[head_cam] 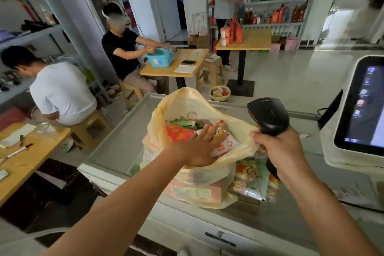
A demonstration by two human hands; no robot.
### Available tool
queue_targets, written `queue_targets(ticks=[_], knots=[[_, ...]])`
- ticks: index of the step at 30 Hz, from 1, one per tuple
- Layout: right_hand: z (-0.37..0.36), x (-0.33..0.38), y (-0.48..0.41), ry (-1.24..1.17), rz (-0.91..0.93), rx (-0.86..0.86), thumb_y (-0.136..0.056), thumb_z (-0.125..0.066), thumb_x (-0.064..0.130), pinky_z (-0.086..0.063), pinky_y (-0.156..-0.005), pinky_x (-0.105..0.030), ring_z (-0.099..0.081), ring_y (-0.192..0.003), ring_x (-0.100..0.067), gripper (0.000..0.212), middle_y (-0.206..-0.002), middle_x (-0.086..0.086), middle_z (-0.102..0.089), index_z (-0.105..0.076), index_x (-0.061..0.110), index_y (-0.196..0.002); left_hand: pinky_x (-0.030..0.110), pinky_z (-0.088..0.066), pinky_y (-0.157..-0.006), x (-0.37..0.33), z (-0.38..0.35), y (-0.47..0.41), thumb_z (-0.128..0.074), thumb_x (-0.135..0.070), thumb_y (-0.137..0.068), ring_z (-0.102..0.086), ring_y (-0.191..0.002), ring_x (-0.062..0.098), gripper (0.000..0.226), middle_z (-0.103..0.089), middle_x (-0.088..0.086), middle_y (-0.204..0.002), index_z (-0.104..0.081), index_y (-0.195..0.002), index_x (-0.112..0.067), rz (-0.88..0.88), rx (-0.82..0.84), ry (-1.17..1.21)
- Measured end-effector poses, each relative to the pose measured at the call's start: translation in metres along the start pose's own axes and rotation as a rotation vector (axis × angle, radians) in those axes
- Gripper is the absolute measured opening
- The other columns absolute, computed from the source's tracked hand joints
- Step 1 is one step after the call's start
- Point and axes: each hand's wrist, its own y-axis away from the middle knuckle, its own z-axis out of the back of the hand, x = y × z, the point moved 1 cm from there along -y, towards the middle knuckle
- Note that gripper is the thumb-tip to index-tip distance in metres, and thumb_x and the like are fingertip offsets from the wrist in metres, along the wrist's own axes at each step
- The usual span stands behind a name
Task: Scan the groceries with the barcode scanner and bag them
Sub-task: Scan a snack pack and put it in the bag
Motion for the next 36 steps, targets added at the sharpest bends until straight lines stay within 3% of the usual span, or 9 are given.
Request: queue_targets(ticks=[3,5,7,10,13,16,28,32,36], knots=[[-0.001,-0.004,0.002,0.023,-0.003,0.005,-0.074,-0.08,0.009,-0.054,-0.091,-0.049,-0.067,-0.093,-0.022,0.037,-0.095,0.0,-0.071,-0.066,0.024,-0.104,0.056,0.006,-0.121,-0.005,-0.001,-0.008,-0.019,-0.053,-0.104,0.029,-0.147,0.022,0.063,0.032,-0.003,-0.161,0.011,-0.156,-0.036,-0.021,0.083,0.088],[0.0,-0.007,0.003,0.014,-0.017,0.004,-0.074,-0.08,0.008,-0.054,-0.09,-0.048,-0.068,-0.092,-0.021,0.035,-0.094,0.0,-0.072,-0.066,0.026,-0.102,0.05,-0.011,-0.123,-0.001,0.01,-0.004,-0.024,-0.046,-0.106,-0.001,-0.154,0.025,0.053,0.003,-0.003,-0.167,-0.013,-0.157,-0.039,-0.017,0.004,0.192],[0.003,-0.009,0.004,-0.002,-0.026,0.007,-0.074,-0.08,0.008,-0.055,-0.089,-0.049,-0.069,-0.091,-0.022,0.036,-0.094,-0.001,-0.073,-0.067,0.024,-0.103,0.039,-0.038,-0.112,0.005,0.019,0.0,-0.04,-0.036,-0.106,-0.048,-0.134,0.022,0.039,-0.042,-0.003,-0.154,-0.047,-0.144,-0.041,0.035,-0.237,0.277],[0.008,-0.007,0.006,0.0,-0.01,0.013,-0.075,-0.079,0.007,-0.056,-0.083,-0.041,-0.069,-0.087,-0.021,0.031,-0.091,-0.003,-0.072,-0.067,0.022,-0.1,0.036,-0.056,-0.09,0.003,0.027,0.004,-0.063,-0.032,-0.096,-0.067,-0.099,0.007,0.02,-0.073,-0.013,-0.112,-0.071,-0.113,-0.035,0.032,-0.614,0.348],[0.014,-0.001,0.011,-0.024,0.01,0.018,-0.077,-0.077,0.003,-0.053,-0.06,-0.023,-0.068,-0.072,-0.009,0.027,-0.084,-0.003,-0.071,-0.067,0.018,-0.097,0.036,-0.057,-0.085,-0.013,0.035,0.004,-0.068,-0.031,-0.093,-0.068,-0.091,0.004,0.012,-0.074,-0.015,-0.098,-0.073,-0.103,-0.034,-0.032,-0.712,0.513],[0.026,0.002,0.017,-0.039,0.013,0.016,-0.079,-0.075,0.002,-0.048,-0.048,-0.013,-0.063,-0.053,-0.002,0.021,-0.074,-0.005,-0.071,-0.069,0.013,-0.096,0.035,-0.055,-0.082,-0.039,0.048,0.005,-0.067,-0.029,-0.094,-0.067,-0.087,0.007,0.012,-0.073,-0.014,-0.095,-0.074,-0.104,-0.029,-0.211,-0.626,0.514],[0.14,-0.012,0.054,-0.168,-0.121,-0.274,-0.079,-0.078,0.018,-0.049,-0.053,-0.03,-0.068,-0.058,-0.021,0.017,-0.076,-0.01,-0.074,-0.069,0.014,-0.093,0.024,-0.052,-0.076,-0.171,0.057,-0.054,-0.064,-0.029,-0.095,-0.064,-0.08,-0.002,0.014,-0.074,-0.016,-0.091,-0.073,-0.106,-0.029,-0.545,-0.556,0.487],[0.175,-0.046,0.066,-0.164,-0.212,-0.413,-0.082,-0.076,0.022,-0.053,-0.064,-0.035,-0.068,-0.058,-0.02,0.015,-0.07,-0.007,-0.073,-0.066,0.013,-0.09,0.031,-0.055,-0.081,-0.218,0.03,-0.095,-0.064,-0.023,-0.093,-0.065,-0.081,0.001,0.014,-0.075,-0.015,-0.089,-0.073,-0.103,-0.028,-0.528,-0.441,0.497],[0.196,-0.088,0.073,-0.206,-0.336,-0.52,-0.08,-0.077,0.023,-0.053,-0.057,-0.032,-0.068,-0.059,-0.02,0.028,-0.073,-0.009,-0.072,-0.064,0.012,-0.102,0.037,-0.053,-0.086,-0.256,-0.008,-0.133,-0.064,-0.026,-0.09,-0.068,-0.093,0.015,0.017,-0.075,-0.006,-0.1,-0.073,-0.104,-0.029,-0.423,-0.341,0.463]])
